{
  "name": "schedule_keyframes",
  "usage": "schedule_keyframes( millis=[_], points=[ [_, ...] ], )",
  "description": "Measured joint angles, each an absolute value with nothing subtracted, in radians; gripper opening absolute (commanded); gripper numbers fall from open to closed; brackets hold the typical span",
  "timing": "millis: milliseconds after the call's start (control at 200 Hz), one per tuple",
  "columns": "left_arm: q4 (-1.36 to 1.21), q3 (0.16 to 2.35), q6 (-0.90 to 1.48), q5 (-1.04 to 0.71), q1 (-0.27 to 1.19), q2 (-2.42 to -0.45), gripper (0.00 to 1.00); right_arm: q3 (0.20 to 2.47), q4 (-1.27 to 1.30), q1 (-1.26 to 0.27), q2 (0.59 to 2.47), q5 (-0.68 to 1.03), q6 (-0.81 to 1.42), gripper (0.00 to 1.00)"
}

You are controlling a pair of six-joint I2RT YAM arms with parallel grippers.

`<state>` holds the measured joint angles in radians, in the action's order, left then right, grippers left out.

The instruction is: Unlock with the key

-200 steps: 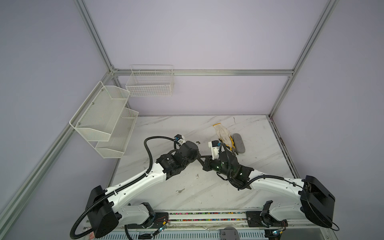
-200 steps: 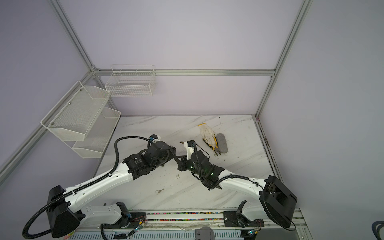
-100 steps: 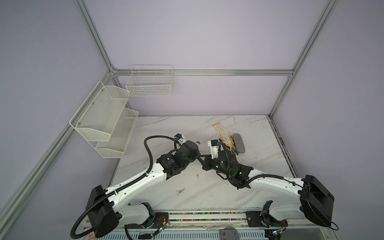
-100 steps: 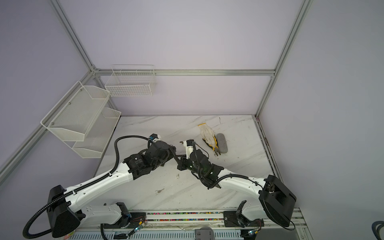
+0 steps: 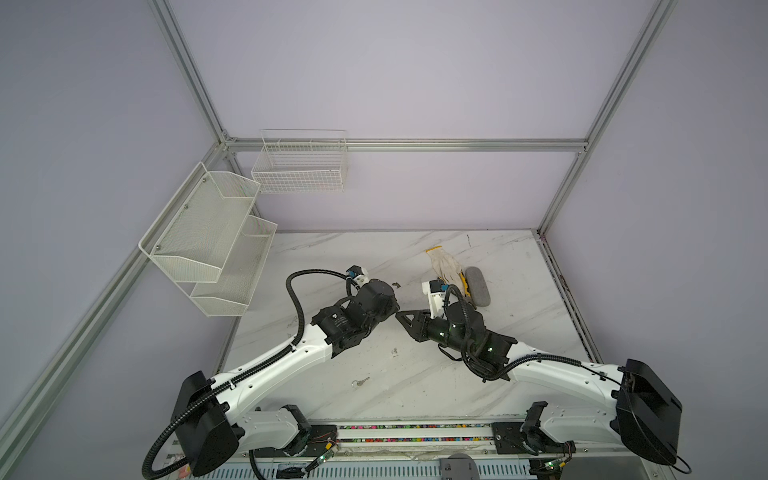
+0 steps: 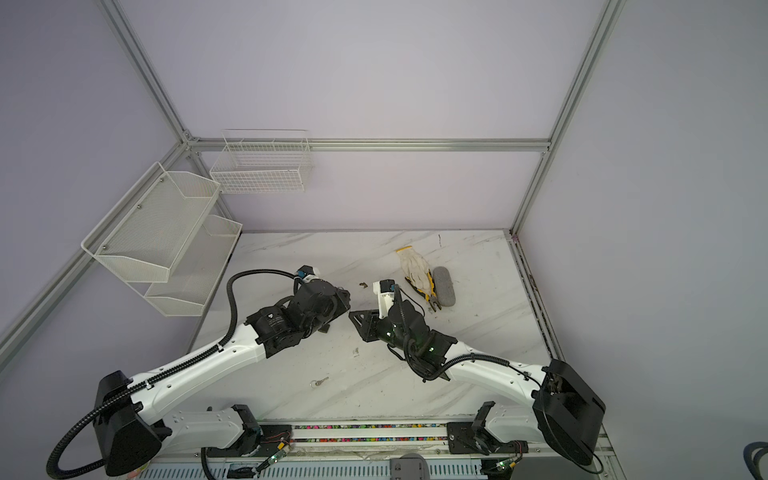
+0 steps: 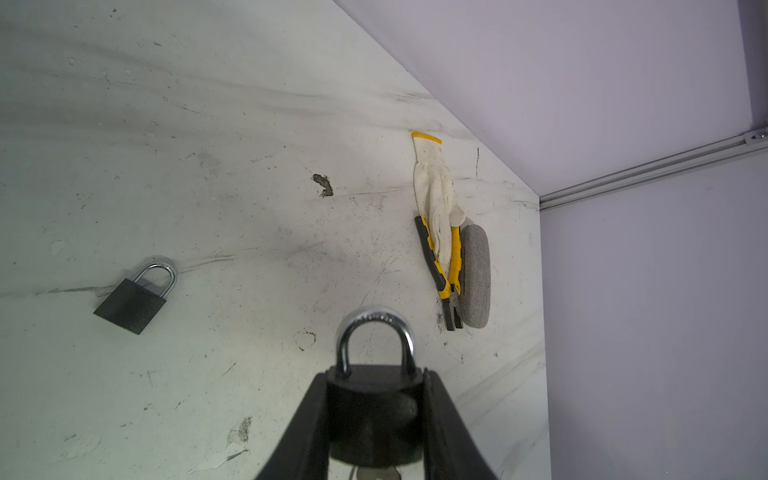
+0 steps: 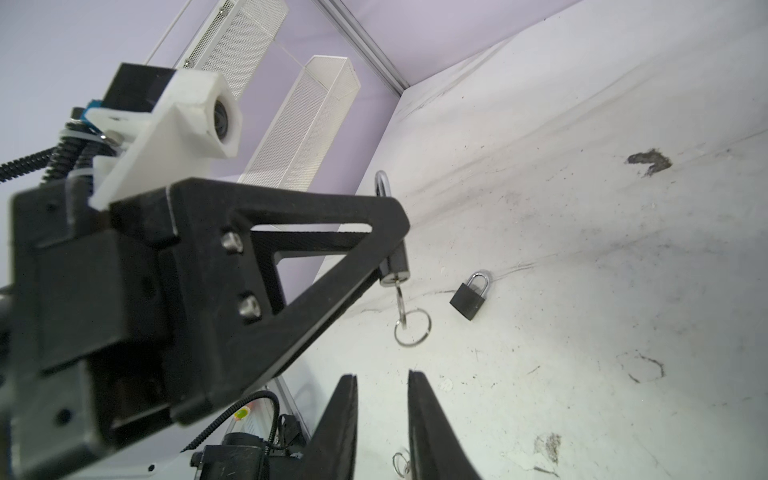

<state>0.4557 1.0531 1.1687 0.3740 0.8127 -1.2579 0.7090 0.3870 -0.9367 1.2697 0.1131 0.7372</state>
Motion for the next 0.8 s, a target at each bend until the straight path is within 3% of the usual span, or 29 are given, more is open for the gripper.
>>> schedule_keyframes(
  millis=[800],
  points=[
    [0.425, 1.051, 1.193, 0.35, 0.813, -1.258, 0.0, 0.762, 0.399, -0.936, 1.338, 0.035, 0.802, 0.22]
  ],
)
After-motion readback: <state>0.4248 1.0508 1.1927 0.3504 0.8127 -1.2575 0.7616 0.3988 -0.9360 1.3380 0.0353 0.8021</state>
